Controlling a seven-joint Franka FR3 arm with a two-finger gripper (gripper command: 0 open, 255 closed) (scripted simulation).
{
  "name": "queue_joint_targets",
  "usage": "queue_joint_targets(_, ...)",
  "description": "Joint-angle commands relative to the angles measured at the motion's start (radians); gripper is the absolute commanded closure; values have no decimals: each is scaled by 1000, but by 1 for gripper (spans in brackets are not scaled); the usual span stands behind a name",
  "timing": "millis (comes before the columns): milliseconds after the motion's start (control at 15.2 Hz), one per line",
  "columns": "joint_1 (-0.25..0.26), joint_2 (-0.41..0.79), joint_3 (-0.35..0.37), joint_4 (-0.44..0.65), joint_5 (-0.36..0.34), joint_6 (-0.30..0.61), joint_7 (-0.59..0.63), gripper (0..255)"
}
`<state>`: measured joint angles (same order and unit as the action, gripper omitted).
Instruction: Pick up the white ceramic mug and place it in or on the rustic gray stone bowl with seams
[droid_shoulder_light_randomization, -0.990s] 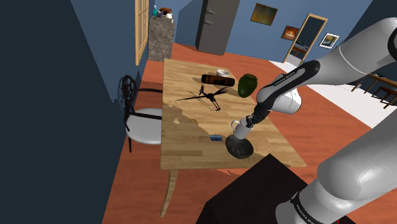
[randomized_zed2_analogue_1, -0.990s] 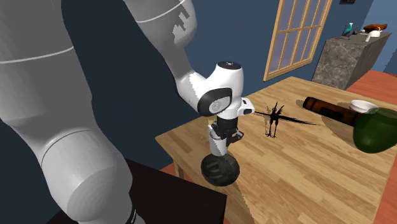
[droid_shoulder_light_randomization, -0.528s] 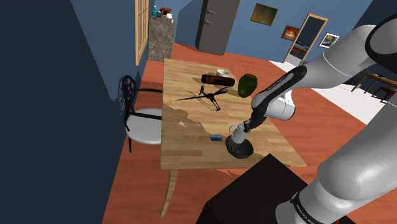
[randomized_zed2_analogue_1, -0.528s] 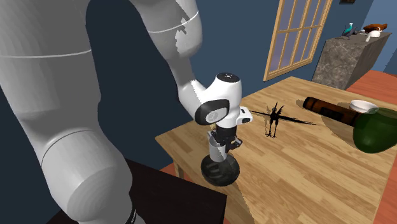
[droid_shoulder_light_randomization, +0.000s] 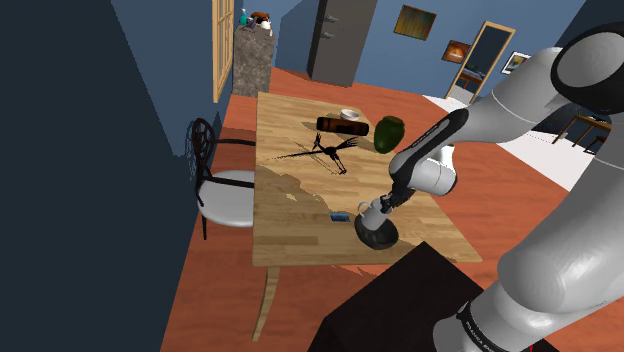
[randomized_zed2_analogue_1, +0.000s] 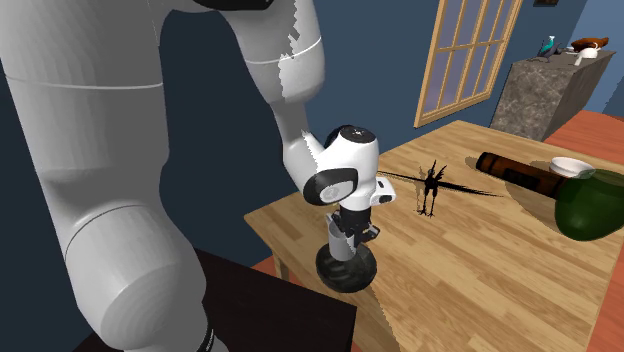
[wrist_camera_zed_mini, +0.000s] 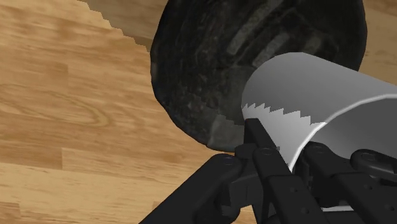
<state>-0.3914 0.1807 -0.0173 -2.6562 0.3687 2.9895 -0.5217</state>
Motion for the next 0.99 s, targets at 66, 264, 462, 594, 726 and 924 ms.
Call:
queue_joint_targets(66,-1,2,1,1,2,1,-2,255)
queue_joint_targets(264,-1,2,1,1,2,1,-2,0)
queue_joint_targets(462,-1,2,1,1,2,1,-2,0)
queue_joint_targets(594,-1,2,1,1,2,1,-2,0)
queue_joint_targets(726,35,-92,-56,-27,-81,-65,63,0)
queue_joint_targets(924,37,-175,-77,-44,-156,-129,120,0)
